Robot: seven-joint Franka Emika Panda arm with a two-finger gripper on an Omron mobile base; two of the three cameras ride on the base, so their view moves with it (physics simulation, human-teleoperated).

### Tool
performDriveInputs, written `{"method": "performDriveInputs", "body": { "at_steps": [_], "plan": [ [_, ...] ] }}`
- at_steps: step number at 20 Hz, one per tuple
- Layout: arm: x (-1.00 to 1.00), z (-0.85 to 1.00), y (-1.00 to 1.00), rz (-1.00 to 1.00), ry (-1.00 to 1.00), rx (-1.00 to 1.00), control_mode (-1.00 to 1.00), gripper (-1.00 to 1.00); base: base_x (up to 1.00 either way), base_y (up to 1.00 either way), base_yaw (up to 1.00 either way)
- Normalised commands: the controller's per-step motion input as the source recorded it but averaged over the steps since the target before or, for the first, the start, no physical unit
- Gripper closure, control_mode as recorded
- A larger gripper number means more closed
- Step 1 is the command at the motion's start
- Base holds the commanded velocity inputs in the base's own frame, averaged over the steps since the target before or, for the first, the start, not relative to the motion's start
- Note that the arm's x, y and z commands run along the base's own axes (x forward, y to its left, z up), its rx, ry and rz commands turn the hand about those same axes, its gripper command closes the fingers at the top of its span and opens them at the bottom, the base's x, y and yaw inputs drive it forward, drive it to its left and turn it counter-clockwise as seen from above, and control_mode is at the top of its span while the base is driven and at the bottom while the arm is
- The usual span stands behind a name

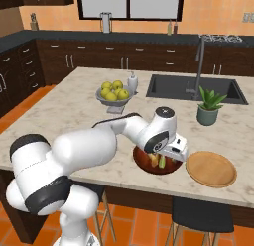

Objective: Pick the chicken drumstick and lemon wedge from their plates and place them in the bowl. Then put the bowl in the fridge.

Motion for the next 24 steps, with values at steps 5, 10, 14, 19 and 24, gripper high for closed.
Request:
{"method": "performDriveInputs", "body": {
  "at_steps": [5, 10, 14, 19, 24],
  "plan": [
    [-0.76, 0.08, -0.33, -0.3, -0.02, 0.15, -1.0, -1.0, 0.0, 0.0, 0.0],
    [-0.35, -0.06, -0.01, -0.09, -0.05, 0.2, -1.0, -1.0, 0.0, 0.0, 0.0],
    [0.31, -0.2, 0.0, 0.0, 0.0, 0.07, -1.0, -1.0, 0.0, 0.0, 0.0],
    [0.55, -0.24, -0.02, 0.0, 0.0, 0.02, -1.0, -1.0, 0.0, 0.0, 0.0],
    [0.23, -0.31, -0.07, 0.0, 0.0, 0.04, -1.0, -1.0, 0.0, 0.0, 0.0]
  ]
}}
